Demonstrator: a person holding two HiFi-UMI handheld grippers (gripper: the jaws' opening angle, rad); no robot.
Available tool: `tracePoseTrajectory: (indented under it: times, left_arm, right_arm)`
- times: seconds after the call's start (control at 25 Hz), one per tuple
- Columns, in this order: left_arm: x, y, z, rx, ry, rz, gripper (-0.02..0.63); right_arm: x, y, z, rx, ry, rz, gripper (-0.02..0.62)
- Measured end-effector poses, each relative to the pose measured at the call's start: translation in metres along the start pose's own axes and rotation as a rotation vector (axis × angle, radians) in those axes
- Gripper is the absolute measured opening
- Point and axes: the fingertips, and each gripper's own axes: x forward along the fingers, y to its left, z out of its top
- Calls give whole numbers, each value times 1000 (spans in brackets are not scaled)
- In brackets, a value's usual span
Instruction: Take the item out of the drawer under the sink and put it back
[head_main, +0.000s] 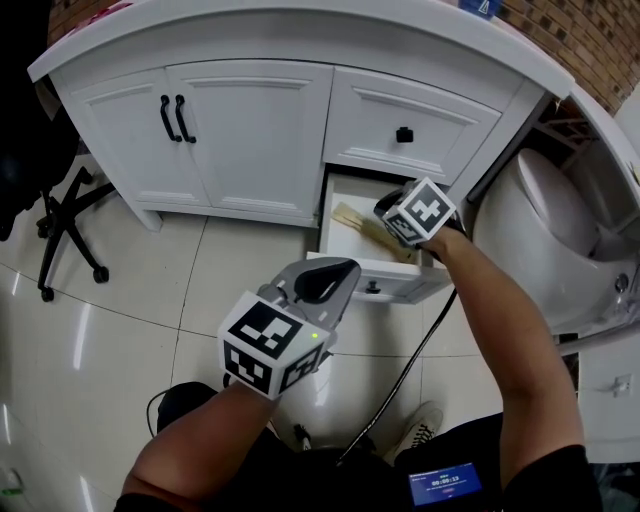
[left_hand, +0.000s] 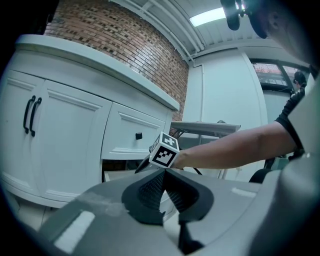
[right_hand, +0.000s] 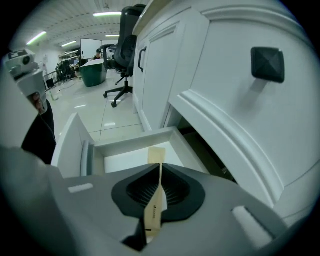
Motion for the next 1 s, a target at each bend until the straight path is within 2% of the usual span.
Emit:
tracePoseTrajectory:
  times: [0.04, 0.24, 0.4, 0.68, 0.84, 1.0]
  left_arm:
    - [-1, 0, 0, 2, 0, 2, 6]
    - [-3, 1, 3, 20, -8, 18, 6]
    - [-5, -3, 4, 33, -17, 21, 6]
    - [-12, -20, 8, 42, -45, 1, 6]
    - [-20, -23, 15, 38, -73, 1, 6]
    - [-23, -19, 15, 36, -80, 16, 6]
  right_arm:
    - [-4, 2, 2, -4, -8, -5, 8]
    - [-29, 10, 11, -17, -55, -31, 8]
    - [-61, 20, 28, 2, -165, -45, 8]
    - [-143, 42, 48, 140, -422, -17, 8]
    - [-193, 54, 46, 231, -571, -20, 8]
    - [-225, 65, 30, 285, -646, -42, 8]
